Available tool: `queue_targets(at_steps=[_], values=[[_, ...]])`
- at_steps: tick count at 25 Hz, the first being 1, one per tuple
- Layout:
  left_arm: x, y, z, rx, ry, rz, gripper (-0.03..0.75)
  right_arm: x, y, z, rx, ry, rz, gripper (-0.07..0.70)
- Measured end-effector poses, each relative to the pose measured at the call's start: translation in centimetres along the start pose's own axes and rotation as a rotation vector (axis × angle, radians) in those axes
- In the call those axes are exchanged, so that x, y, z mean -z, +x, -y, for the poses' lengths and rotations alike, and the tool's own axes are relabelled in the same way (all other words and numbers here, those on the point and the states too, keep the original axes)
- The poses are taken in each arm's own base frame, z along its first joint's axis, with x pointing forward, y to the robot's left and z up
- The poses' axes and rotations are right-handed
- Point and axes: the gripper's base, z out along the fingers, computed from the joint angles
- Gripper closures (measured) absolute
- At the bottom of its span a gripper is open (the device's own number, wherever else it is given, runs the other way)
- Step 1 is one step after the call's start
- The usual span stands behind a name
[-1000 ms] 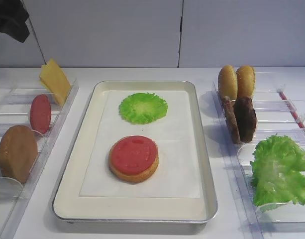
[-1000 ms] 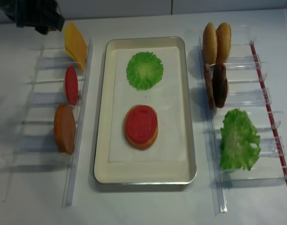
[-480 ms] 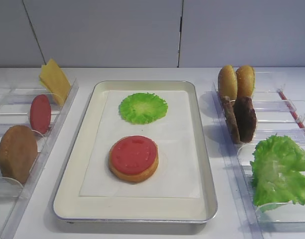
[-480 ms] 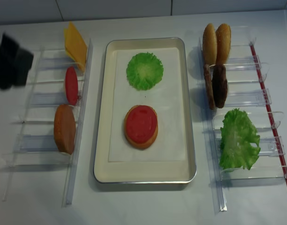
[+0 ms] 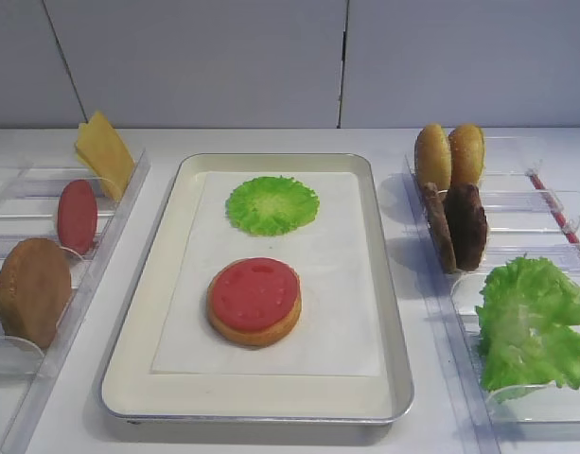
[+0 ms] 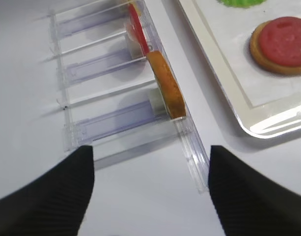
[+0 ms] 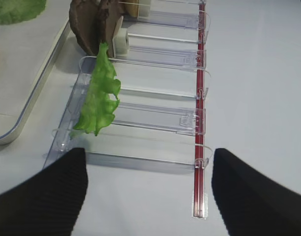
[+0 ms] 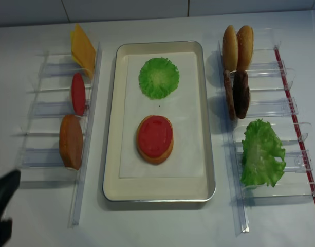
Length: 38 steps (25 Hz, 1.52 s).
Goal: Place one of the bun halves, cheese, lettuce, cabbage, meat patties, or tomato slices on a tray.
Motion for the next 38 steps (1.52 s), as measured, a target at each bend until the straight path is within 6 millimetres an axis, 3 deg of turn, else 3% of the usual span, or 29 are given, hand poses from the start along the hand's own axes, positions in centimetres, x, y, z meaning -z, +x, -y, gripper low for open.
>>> queue_targets(at_steps=[7, 12, 18, 38], values=[[-0.5, 5.7, 0.8, 0.048, -0.001, -0.001, 0.234, 0.0, 0.0, 0.0, 0.0, 0.0, 0.0, 0.076], [-0.6, 8.0, 1.1, 0.071, -0.008, 0.062, 0.234, 0.0, 0.0, 0.0, 0.0, 0.0, 0.0, 0.077], [0.1, 8.7, 1.1, 0.092, -0.024, 0.134, 0.234, 0.0, 0.0, 0.0, -0.001, -0.002, 0.0, 0.077], [0.1, 8.8, 0.9, 0.129, -0.05, 0.133, 0.233, 0.0, 0.0, 0.0, -0.001, -0.002, -0.001, 0.077]])
